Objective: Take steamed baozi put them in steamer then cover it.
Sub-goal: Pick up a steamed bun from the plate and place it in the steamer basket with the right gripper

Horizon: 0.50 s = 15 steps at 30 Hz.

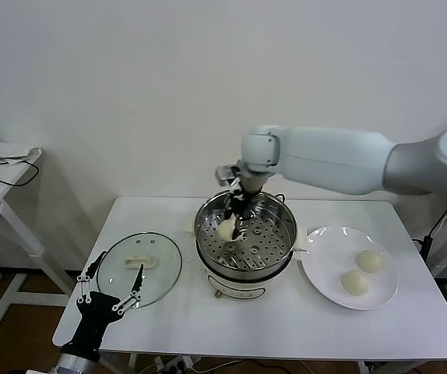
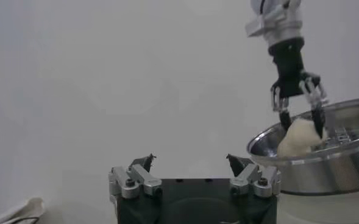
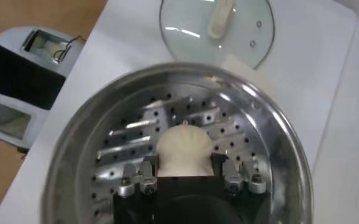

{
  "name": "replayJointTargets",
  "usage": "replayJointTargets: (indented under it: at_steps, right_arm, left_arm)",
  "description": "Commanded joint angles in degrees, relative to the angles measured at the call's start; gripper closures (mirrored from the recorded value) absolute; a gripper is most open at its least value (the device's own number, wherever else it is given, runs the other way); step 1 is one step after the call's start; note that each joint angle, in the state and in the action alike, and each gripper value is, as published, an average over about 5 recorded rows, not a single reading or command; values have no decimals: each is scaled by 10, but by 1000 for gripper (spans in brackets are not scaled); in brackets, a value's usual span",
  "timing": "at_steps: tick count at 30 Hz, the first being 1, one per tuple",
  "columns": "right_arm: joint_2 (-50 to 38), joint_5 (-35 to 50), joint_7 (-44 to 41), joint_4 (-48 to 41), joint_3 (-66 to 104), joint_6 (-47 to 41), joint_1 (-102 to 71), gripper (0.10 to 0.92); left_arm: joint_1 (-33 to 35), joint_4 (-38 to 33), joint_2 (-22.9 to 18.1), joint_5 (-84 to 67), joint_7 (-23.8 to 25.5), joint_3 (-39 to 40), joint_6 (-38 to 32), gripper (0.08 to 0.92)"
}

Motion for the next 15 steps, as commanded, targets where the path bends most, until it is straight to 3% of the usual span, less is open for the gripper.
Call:
replayJointTargets:
  at_steps: [1,10,15]
  right_arm:
    - [51,9,38,-37,-6,-12,-34,432]
    - [61,9,40,-51,-6,-10,-45,398]
    - [44,7,38,-36,-1,-11,-37,292]
  left_arm:
    - [-1,5,1,0,0,1,-5,177]
    - [-2,7,2,0,2,1,-5,177]
    - [-3,7,1,1,3,2,-6,177]
